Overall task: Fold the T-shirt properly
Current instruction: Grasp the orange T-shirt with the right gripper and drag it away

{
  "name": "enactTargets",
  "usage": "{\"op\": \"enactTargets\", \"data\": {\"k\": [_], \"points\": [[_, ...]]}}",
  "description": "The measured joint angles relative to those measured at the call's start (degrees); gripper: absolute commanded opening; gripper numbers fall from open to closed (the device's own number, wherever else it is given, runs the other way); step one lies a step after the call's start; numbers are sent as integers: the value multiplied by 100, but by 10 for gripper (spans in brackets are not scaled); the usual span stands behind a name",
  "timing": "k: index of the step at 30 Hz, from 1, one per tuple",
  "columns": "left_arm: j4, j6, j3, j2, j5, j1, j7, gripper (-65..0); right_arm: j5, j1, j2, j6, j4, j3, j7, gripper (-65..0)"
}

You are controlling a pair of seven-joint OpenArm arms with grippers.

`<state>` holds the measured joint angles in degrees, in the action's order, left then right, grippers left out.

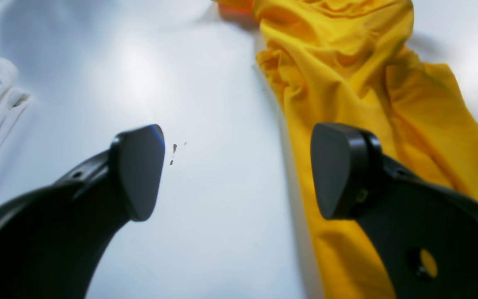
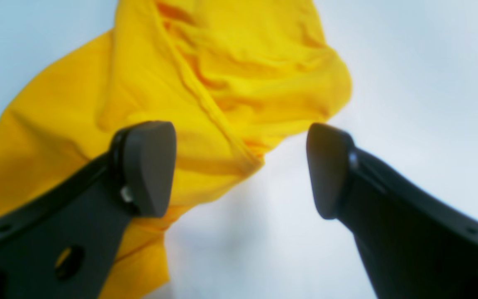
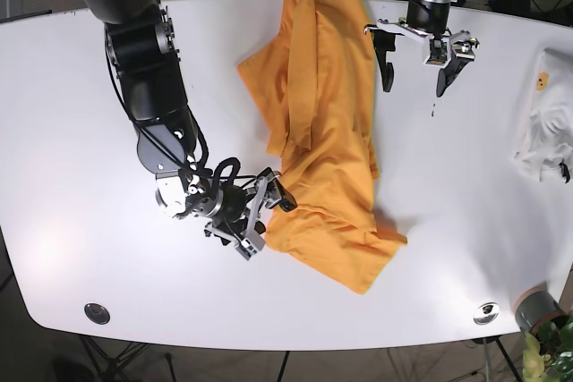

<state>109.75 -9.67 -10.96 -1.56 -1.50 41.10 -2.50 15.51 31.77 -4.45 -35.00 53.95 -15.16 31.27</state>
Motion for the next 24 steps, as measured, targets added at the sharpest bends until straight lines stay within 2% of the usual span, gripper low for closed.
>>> {"op": "enactTargets", "data": {"k": [4,21,22,24], "points": [[0,4,-2,0,0,-74,319,-135,-22,76,168,4,-361,-44,2,-181],[-44,4,-2,28,0,-199,315,-135,-22,-201,302,2,-533,-68,0,-185],[-61,0,0,28,0,-234,317,-135,-24,-219,299,2,-531,-66,-11,-189],[-79,0,0,31,0,-317,315,-135,-22,-249,299,2,-527,-66,-15,-236]]}}
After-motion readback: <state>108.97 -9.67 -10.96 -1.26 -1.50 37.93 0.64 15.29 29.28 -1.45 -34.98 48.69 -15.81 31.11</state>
